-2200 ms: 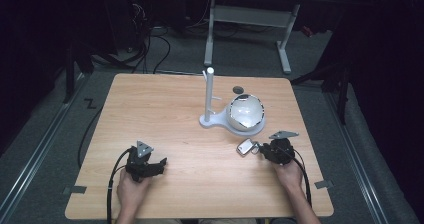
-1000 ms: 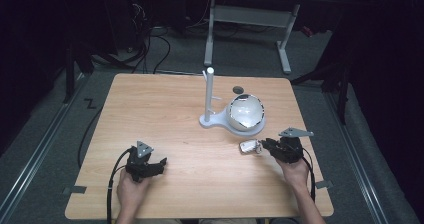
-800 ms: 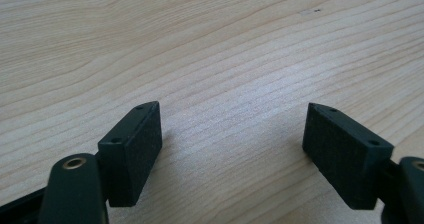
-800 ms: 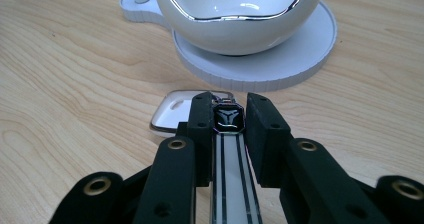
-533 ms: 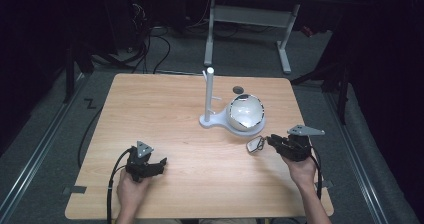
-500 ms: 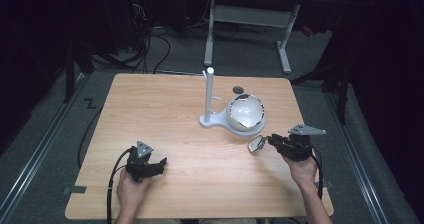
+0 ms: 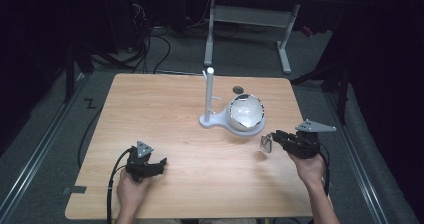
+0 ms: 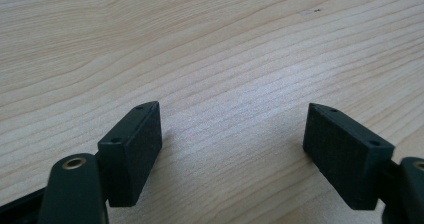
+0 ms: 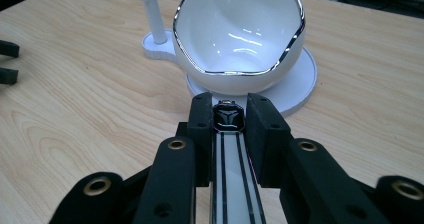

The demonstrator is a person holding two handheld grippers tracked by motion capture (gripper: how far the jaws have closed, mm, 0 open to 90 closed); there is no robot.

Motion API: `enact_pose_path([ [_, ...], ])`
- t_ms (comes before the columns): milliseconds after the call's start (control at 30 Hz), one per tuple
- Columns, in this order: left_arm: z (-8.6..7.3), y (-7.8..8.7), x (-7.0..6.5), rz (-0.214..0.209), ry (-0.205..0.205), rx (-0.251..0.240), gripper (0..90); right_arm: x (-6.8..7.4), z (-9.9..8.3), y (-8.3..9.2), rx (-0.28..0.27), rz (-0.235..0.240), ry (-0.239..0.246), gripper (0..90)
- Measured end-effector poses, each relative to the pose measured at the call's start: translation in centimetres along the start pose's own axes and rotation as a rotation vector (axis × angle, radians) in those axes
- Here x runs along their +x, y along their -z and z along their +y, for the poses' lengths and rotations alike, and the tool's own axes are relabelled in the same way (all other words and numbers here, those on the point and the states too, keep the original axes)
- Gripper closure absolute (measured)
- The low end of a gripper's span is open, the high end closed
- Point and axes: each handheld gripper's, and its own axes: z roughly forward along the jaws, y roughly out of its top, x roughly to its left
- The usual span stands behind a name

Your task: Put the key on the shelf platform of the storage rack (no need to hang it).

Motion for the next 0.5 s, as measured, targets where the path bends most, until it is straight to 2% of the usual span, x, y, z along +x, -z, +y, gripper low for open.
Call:
enact_pose_path([
  [500, 0.0, 0.0, 0.0, 0.000, 0.000, 0.000, 23.8, 0.3, 3.2, 0.6, -0.046, 0.028, 0.031, 74.5],
])
